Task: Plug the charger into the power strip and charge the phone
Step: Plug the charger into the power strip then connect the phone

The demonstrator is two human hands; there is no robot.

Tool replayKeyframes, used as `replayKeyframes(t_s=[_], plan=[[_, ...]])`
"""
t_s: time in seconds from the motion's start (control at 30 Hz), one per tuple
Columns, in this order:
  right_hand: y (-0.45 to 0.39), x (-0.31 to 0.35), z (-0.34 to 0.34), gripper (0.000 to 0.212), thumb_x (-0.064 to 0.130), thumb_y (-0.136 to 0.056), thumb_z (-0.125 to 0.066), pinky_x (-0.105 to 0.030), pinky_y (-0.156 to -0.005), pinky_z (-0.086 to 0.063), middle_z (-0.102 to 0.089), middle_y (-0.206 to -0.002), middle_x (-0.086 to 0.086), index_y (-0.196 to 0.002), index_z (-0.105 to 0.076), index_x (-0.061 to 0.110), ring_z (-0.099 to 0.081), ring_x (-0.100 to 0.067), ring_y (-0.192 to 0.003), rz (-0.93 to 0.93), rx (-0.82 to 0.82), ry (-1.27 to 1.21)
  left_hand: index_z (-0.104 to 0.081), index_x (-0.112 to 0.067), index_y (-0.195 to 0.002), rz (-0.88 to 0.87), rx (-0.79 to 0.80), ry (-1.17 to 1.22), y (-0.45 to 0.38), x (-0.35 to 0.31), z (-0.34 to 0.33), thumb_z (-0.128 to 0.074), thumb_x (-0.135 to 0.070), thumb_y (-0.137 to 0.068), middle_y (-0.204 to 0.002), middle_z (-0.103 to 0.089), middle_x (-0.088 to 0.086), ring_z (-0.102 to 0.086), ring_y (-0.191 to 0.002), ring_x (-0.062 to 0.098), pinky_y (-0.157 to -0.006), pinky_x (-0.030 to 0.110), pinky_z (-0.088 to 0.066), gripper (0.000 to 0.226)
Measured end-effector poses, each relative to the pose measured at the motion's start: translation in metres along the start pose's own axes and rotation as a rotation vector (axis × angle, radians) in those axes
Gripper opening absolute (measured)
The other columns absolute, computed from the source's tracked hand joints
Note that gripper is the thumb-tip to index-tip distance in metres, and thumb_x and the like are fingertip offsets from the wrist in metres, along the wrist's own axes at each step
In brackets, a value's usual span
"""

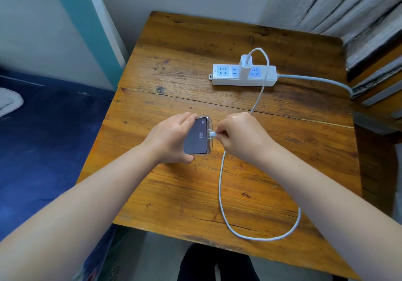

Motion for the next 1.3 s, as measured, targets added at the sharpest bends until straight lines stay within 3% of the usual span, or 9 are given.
replayKeyframes(t_s=[0.27,0.43,0.67,0.9,1.0,1.2,1.3], plan=[[0.006,-0.002,-0.009,0.020,0.011,-0.089,-0.050,-0.039,-0.078,-0.053,-0.068,-0.094,-0.017,-0.094,-0.067,0.001,-0.060,-0.030,-0.087,0.042,0.014,-0.054,-0.015,-0.009,-0.142,-0.017,0.051,-0.083,-0.001,-0.004,-0.006,-0.076,-0.038,-0.064,-0.151,-0.026,0.008,-0.023,-0.138,0.020,-0.109,0.033,-0.032,0.104],[0.010,-0.007,-0.015,0.018,0.008,-0.087,-0.051,-0.034,-0.072,-0.048,-0.067,-0.092,-0.018,-0.091,-0.066,-0.001,-0.060,-0.032,-0.085,0.028,-0.043,-0.091,-0.015,-0.008,-0.142,-0.011,0.038,-0.113,-0.003,-0.005,-0.007,-0.076,-0.038,-0.063,-0.151,-0.027,0.009,-0.023,-0.138,0.020,-0.107,0.033,-0.035,0.104],[-0.002,-0.026,-0.037,0.023,0.011,-0.089,-0.052,-0.043,-0.087,-0.049,-0.067,-0.102,-0.019,-0.106,-0.062,0.000,-0.059,-0.032,-0.098,-0.055,-0.019,-0.212,-0.013,-0.010,-0.141,0.018,0.085,-0.254,-0.018,0.008,-0.009,-0.075,-0.035,-0.065,-0.151,-0.024,0.007,-0.022,-0.137,0.020,-0.106,0.031,-0.035,0.102],[-0.005,-0.061,-0.060,0.026,0.002,-0.089,-0.047,-0.047,-0.074,-0.052,-0.061,-0.098,-0.023,-0.112,-0.058,0.001,-0.057,-0.038,-0.089,-0.163,-0.141,-0.174,-0.019,-0.010,-0.138,0.116,0.191,-0.338,-0.042,0.038,-0.014,-0.078,-0.035,-0.061,-0.141,-0.036,0.008,-0.035,-0.128,0.024,-0.097,0.034,-0.043,0.100],[-0.010,-0.074,-0.066,0.031,-0.005,-0.086,-0.048,-0.043,-0.067,-0.050,-0.057,-0.096,-0.023,-0.116,-0.055,0.000,-0.054,-0.038,-0.085,-0.205,-0.174,-0.101,-0.023,-0.007,-0.136,0.153,0.225,-0.358,-0.057,0.041,-0.024,-0.079,-0.033,-0.061,-0.138,-0.040,0.009,-0.039,-0.124,0.025,-0.095,0.034,-0.045,0.098],[-0.011,-0.083,-0.075,0.044,-0.010,-0.082,-0.048,-0.038,-0.071,-0.046,-0.059,-0.099,-0.020,-0.125,-0.047,0.002,-0.053,-0.035,-0.090,-0.172,-0.165,0.011,-0.025,-0.005,-0.136,0.155,0.287,-0.403,-0.073,0.043,-0.039,-0.080,-0.029,-0.063,-0.138,-0.041,0.012,-0.040,-0.125,0.027,-0.100,0.035,-0.042,0.095],[-0.017,-0.082,-0.072,0.047,-0.017,-0.074,-0.052,-0.041,-0.067,-0.050,-0.063,-0.092,-0.024,-0.119,-0.052,-0.002,-0.057,-0.039,-0.083,-0.154,-0.180,0.004,-0.019,-0.003,-0.139,0.135,0.295,-0.433,-0.077,0.049,-0.033,-0.079,-0.029,-0.064,-0.142,-0.037,0.013,-0.037,-0.128,0.027,-0.104,0.035,-0.039,0.099]])
Point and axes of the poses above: each hand's wrist, its own y-axis away from the middle knuckle, its own z-axis out of the back of the hand, x = y × z, the point moved 7 cm from there along -y, towards the middle knuckle
